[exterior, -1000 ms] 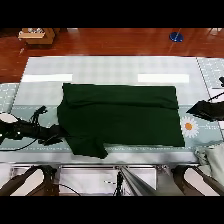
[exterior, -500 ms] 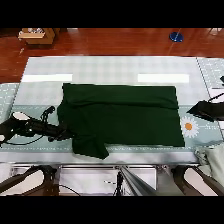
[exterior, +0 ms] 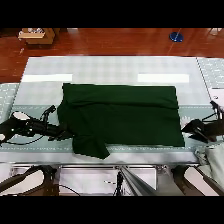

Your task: Fold the shirts.

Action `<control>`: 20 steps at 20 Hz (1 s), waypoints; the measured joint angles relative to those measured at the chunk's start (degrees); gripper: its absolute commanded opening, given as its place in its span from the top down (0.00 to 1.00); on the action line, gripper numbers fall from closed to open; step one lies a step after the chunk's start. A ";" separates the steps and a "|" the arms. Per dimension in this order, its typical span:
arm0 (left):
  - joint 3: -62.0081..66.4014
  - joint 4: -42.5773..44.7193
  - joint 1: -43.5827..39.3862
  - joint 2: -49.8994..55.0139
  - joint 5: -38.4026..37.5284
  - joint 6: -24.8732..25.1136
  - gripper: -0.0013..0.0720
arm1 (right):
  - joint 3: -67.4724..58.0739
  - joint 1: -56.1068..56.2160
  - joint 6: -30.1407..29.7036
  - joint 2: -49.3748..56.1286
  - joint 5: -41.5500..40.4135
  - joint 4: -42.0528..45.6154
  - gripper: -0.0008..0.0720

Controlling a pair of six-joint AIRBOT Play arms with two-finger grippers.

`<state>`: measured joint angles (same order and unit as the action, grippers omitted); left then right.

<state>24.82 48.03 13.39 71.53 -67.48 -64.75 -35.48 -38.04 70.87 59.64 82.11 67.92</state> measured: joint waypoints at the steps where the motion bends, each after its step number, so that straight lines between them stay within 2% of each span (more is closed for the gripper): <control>1: 0.00 0.04 0.00 0.00 -0.04 0.35 0.94 | 1.14 -0.33 -0.22 0.00 -0.50 0.52 0.17; 6: 0.00 0.11 0.00 0.00 -0.35 1.01 0.94 | 3.37 -1.03 -0.55 0.68 -4.24 1.70 0.17; 12: 0.00 0.15 0.00 0.00 -0.50 1.25 0.94 | 3.76 -1.14 -0.37 6.73 -5.68 0.85 0.18; 13: 0.00 0.15 0.00 0.02 -0.55 1.29 0.94 | 3.76 -1.14 -0.33 7.76 -5.51 0.85 0.21; 15: 0.00 0.15 0.00 0.00 -0.59 1.36 0.94 | 4.13 -1.20 -0.31 9.73 -5.27 0.15 0.40; 16: 0.00 0.15 0.00 0.00 -0.61 1.36 0.94 | 4.57 -1.20 -0.37 10.45 -5.25 -0.04 0.59; 17: 0.00 0.15 0.00 0.00 -0.61 1.36 0.94 | 5.33 -1.18 -0.52 11.06 -5.46 -0.07 0.83; 18: 0.00 0.15 0.00 0.00 -0.63 1.36 0.94 | 6.01 -1.14 -0.61 11.47 -6.03 0.04 0.95; 20: 0.20 0.15 0.00 -0.07 -0.63 1.40 0.94 | 6.75 -1.14 -1.25 11.85 -5.75 -0.92 0.95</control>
<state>25.02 48.18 13.39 71.46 -68.12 -63.35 -28.73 -39.18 69.63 71.48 76.36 67.00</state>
